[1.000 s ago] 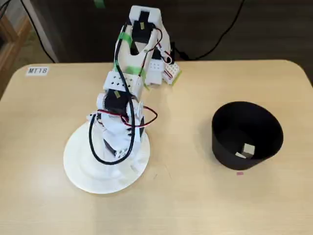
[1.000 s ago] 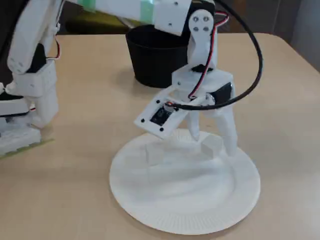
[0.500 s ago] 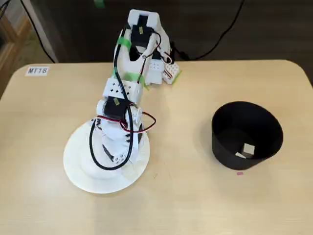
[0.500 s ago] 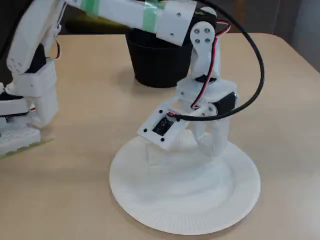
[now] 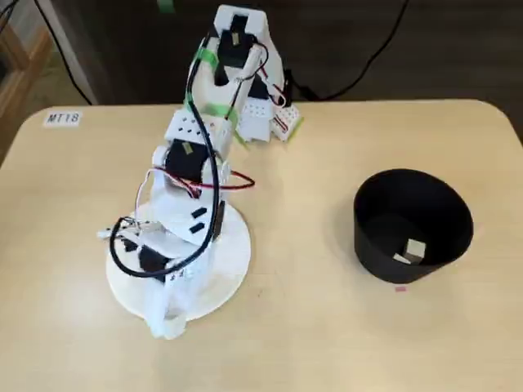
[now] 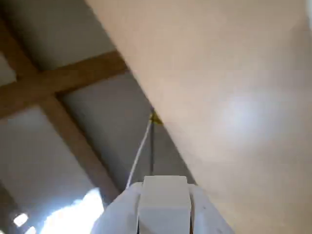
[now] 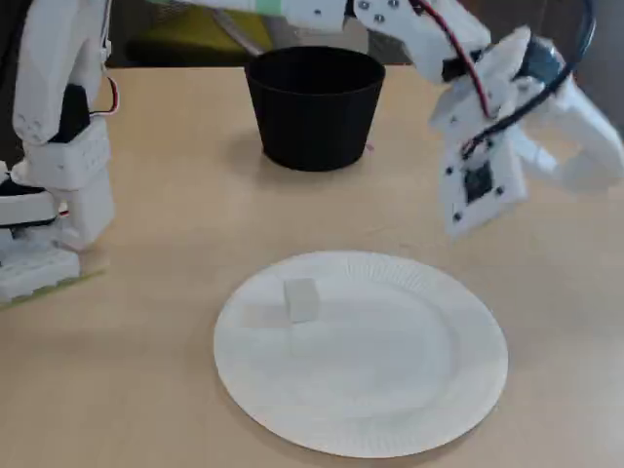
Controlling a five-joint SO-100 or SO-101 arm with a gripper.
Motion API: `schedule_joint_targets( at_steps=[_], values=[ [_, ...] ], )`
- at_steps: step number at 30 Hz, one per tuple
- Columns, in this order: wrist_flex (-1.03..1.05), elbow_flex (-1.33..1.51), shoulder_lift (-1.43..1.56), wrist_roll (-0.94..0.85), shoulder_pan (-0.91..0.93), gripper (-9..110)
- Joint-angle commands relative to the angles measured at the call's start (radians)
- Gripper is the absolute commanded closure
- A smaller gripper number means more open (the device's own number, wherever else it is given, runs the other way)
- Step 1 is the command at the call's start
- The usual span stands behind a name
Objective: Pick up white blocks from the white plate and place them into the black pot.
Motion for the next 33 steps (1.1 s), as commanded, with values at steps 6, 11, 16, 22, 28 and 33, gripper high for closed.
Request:
schedule_joint_targets(
  at_steps=[6, 11, 16, 22, 28, 33],
  values=[
    [0.098, -0.052, 0.402, -0.235, -0.256, 104],
    [0.319, -0.051, 0.503, -0.276, -0.531, 104],
    [0.486, 0.054, 0.508, -0.281, -0.762, 104],
    [0.486, 0.316, 0.474, -0.299, -0.859, 104],
    [0.485, 0.417, 0.451, -0.33, -0.853, 104],
    [0.471, 0.428, 0.43, -0.331, -0.85, 103]
  ],
)
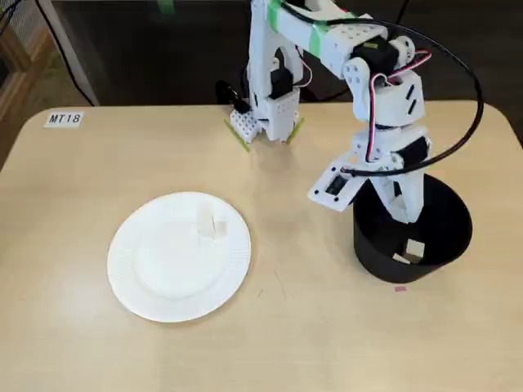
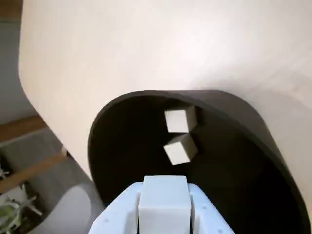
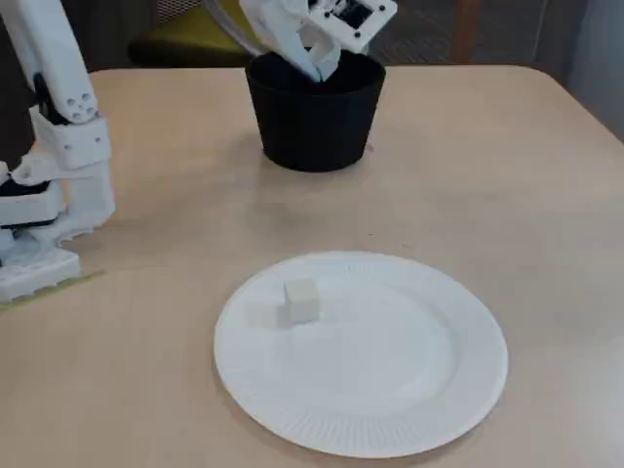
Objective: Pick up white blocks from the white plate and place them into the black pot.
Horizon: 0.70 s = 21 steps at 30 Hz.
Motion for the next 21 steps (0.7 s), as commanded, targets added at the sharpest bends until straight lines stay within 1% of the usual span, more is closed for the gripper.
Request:
schedule_joint_targets(
  at_steps=[1, 2, 4, 5, 7, 10, 13, 14, 21],
  values=[
    [-0.018, -0.006, 0.003, -0.015, -0.005, 94],
    [-0.018, -0.006, 0.003, -0.032, -0.006, 82],
    [-0.02, -0.006, 0.008, -0.055, -0.008, 70],
    [-0.02, -0.006, 0.014, -0.061, -0.008, 66],
    [-0.02, -0.006, 0.026, -0.067, 0.0, 65],
    [-0.008, -0.015, 0.052, -0.075, 0.026, 73],
    [0.032, -0.028, 0.106, -0.075, 0.094, 99],
    [0.064, -0.035, 0.127, -0.083, 0.133, 104],
    [0.255, -0.038, 0.218, -0.19, 0.511, 104]
  ],
)
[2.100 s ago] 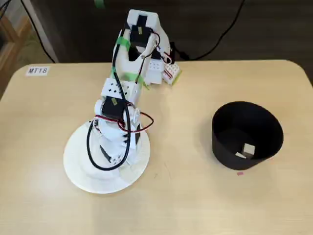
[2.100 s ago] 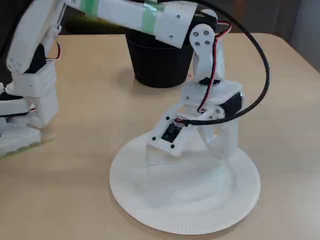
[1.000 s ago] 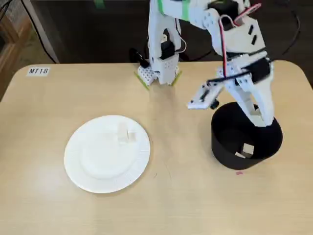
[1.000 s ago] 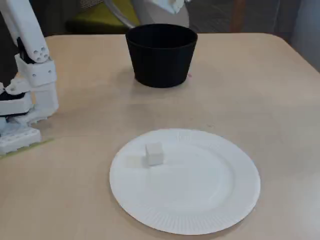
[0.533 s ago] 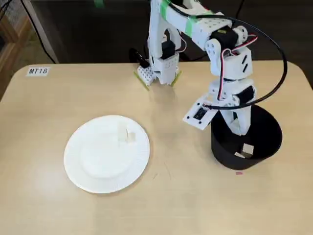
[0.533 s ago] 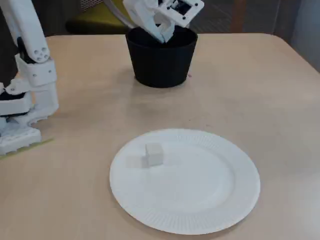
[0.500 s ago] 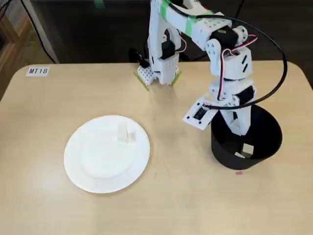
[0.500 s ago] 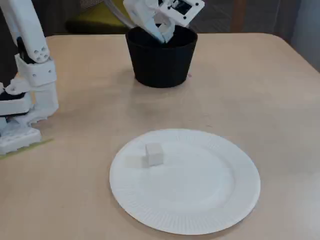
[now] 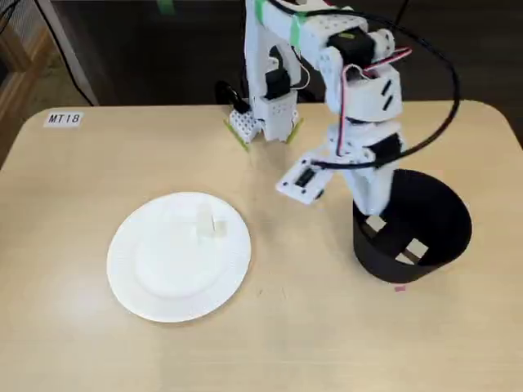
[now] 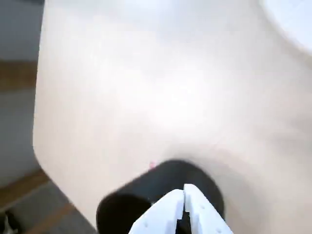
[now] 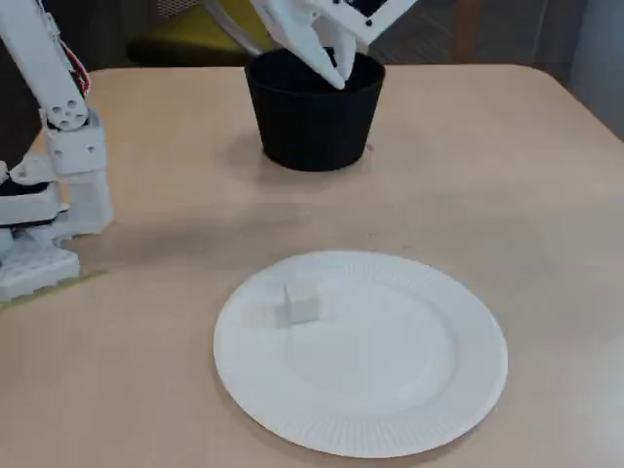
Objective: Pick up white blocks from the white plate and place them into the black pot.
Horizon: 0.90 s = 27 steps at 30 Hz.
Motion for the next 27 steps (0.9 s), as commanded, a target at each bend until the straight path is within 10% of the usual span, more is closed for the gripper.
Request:
schedule_joint_targets(
  at_steps=[1, 27],
  values=[
    [0.069, -0.038, 0.049, -0.043, 0.173, 104],
    [0.342, 0.037, -0.069, -0.262, 0.543, 104]
  ],
)
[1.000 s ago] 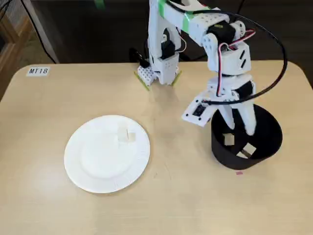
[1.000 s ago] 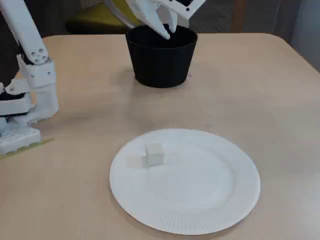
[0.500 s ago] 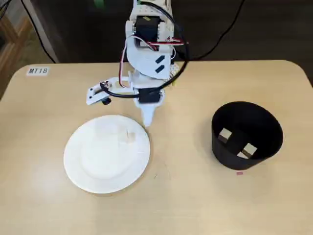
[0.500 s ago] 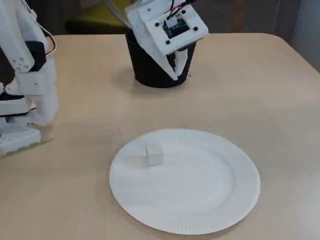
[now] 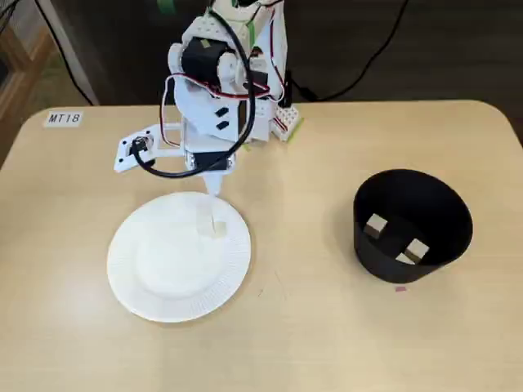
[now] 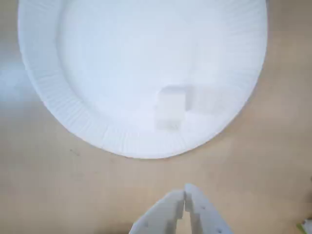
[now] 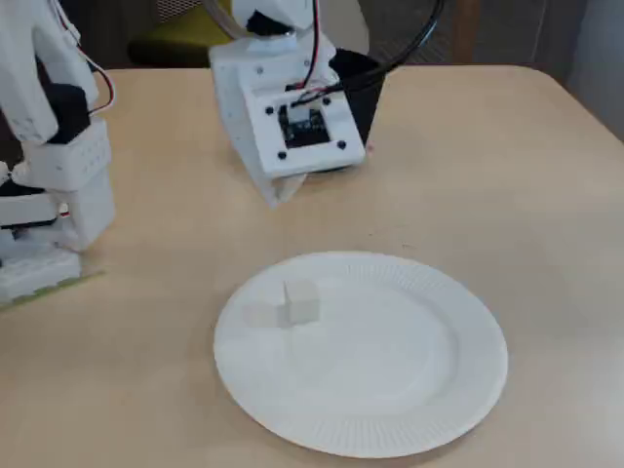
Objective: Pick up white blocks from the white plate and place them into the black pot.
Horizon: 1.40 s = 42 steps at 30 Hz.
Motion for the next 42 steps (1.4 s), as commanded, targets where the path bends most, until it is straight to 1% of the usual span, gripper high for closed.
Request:
schedule_joint_targets(
  at_steps=[1, 3, 7, 13, 17, 24, 32, 42],
  values=[
    [0.028, 0.003, -0.003, -0.028, 0.031, 104],
    [0.043, 0.014, -0.014, -0.041, 0.052, 102],
    [0.063, 0.034, -0.037, -0.101, 0.137, 86],
    [0.052, 0.04, -0.063, -0.163, 0.232, 72],
    [-0.009, 0.074, -0.063, -0.167, 0.247, 71],
    [-0.23, 0.229, -0.011, -0.123, 0.224, 72],
    [-0.302, 0.244, -0.014, -0.101, 0.176, 69],
    [-0.397, 0.307, -0.037, -0.044, 0.103, 69]
  ],
)
